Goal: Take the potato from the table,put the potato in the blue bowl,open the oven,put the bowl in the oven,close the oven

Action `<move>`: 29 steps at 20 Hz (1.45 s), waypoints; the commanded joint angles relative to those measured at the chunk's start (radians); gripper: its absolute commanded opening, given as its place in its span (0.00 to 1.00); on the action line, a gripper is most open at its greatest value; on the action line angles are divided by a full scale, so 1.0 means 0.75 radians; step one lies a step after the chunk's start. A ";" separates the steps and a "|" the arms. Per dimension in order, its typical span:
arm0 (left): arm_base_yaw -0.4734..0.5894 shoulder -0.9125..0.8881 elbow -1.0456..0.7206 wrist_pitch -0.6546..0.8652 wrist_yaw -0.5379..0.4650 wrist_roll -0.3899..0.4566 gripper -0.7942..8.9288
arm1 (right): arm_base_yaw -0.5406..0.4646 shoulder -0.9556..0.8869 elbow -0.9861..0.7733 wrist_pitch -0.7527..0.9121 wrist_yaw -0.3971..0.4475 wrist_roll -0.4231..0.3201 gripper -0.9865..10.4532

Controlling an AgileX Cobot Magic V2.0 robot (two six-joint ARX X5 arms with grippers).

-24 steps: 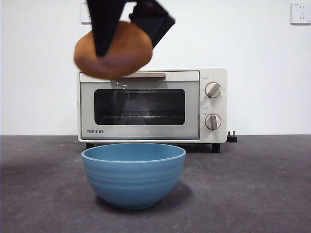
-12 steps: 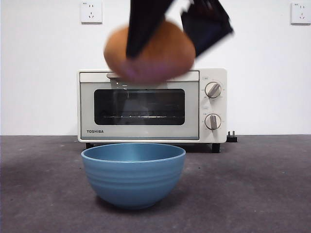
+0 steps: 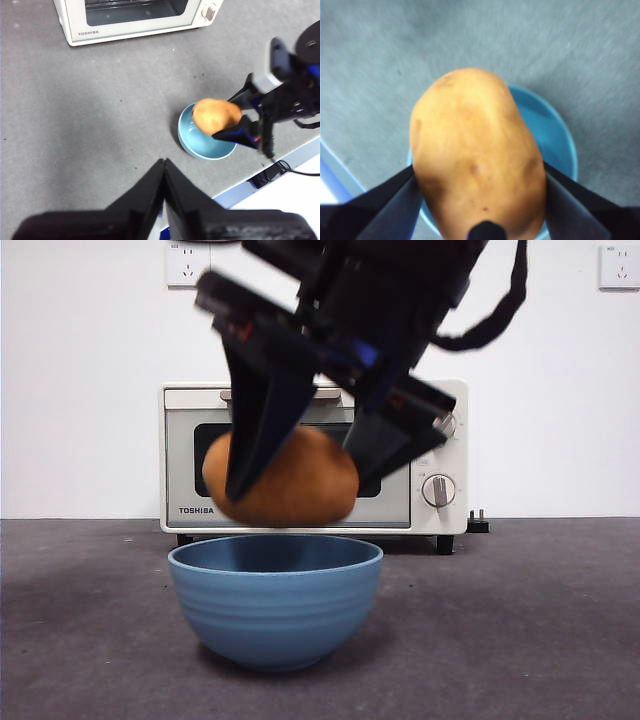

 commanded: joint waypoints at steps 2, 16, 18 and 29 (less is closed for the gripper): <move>-0.007 0.007 0.003 0.007 0.004 0.036 0.08 | 0.003 0.070 -0.014 0.007 -0.023 0.048 0.14; -0.043 0.011 0.003 0.007 0.004 0.037 0.08 | 0.007 0.075 0.006 0.020 -0.024 0.105 0.56; -0.050 0.019 0.003 0.008 0.004 0.041 0.08 | 0.008 0.073 0.062 -0.065 -0.023 0.105 0.56; -0.049 0.317 0.003 0.377 0.005 0.081 0.08 | 0.009 -0.352 0.316 -0.615 0.194 0.070 0.15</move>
